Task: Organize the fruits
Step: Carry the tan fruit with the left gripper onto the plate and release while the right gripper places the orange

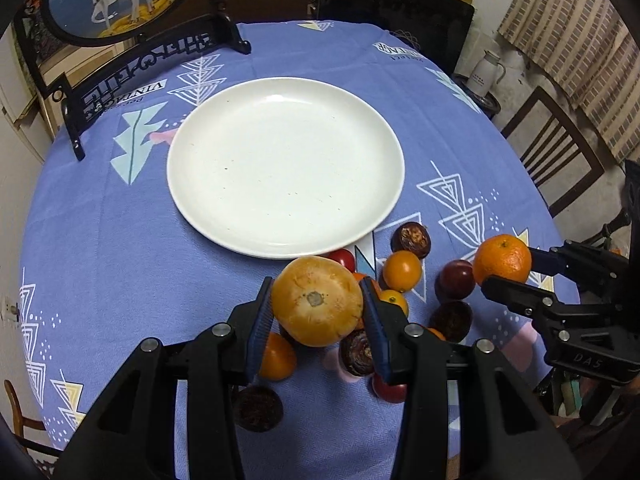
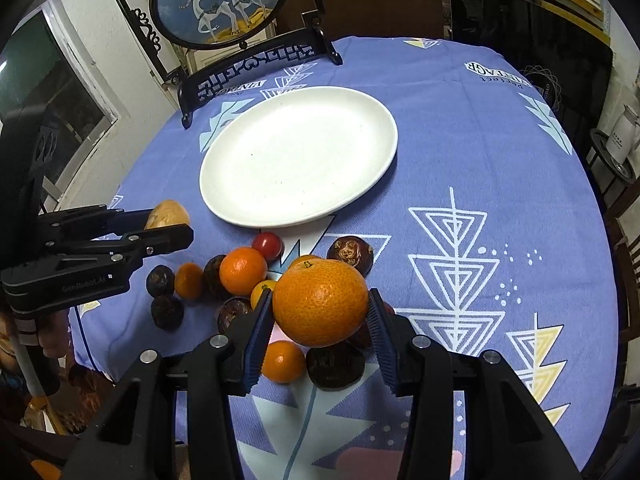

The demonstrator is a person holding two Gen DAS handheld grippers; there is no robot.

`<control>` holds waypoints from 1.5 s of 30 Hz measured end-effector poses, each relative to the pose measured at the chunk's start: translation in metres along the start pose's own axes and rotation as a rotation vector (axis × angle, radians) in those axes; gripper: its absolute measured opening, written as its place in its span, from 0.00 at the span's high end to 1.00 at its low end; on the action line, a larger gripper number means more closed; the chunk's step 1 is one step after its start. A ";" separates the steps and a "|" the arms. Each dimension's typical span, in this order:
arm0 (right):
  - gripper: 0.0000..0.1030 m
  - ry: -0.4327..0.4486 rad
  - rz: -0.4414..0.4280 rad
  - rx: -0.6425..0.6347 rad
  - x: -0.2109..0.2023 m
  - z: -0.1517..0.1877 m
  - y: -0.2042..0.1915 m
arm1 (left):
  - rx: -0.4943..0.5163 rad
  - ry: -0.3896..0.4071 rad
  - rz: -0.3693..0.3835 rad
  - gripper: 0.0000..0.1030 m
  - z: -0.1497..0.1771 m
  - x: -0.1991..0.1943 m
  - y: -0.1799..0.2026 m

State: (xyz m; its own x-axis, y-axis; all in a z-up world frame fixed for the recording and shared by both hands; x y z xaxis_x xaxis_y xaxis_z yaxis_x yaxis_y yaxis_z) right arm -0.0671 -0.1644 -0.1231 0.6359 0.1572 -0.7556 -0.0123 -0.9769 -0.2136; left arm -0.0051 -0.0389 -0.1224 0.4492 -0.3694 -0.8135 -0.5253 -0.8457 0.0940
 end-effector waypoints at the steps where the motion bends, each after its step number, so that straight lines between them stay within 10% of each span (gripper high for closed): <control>1: 0.55 0.001 -0.005 0.002 0.000 -0.001 0.000 | -0.004 0.002 -0.002 0.60 -0.001 -0.001 -0.002; 15: 0.55 0.000 -0.024 -0.014 0.007 -0.009 -0.005 | -0.040 0.008 -0.014 0.60 -0.009 0.003 -0.006; 24: 0.54 0.086 -0.025 -0.060 0.042 -0.088 -0.013 | -0.084 0.022 -0.120 0.60 -0.051 0.032 -0.031; 40: 0.53 -0.020 0.011 -0.070 0.124 -0.109 0.004 | -0.065 -0.064 -0.240 0.59 -0.074 0.096 -0.062; 45: 0.31 0.031 0.059 -0.137 0.126 -0.126 0.004 | -0.085 -0.044 -0.268 0.36 -0.085 0.100 -0.072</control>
State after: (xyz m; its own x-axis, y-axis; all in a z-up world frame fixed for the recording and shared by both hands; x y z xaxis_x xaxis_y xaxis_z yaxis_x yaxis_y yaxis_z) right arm 0.1106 -0.1673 -0.1409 0.6607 0.0963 -0.7444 0.0533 -0.9953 -0.0814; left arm 0.1387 -0.0474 -0.1619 0.5311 -0.1127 -0.8398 -0.3287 -0.9409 -0.0816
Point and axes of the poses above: each gripper's, at about its wrist camera, not at the fingertips, and x roughly the way its jaws point, y to its right, z to its underside, the point moved 9 cm from there along x, roughly the way its jaws point, and after that the axes turned 8 degrees about y, right-handed, at the moved point
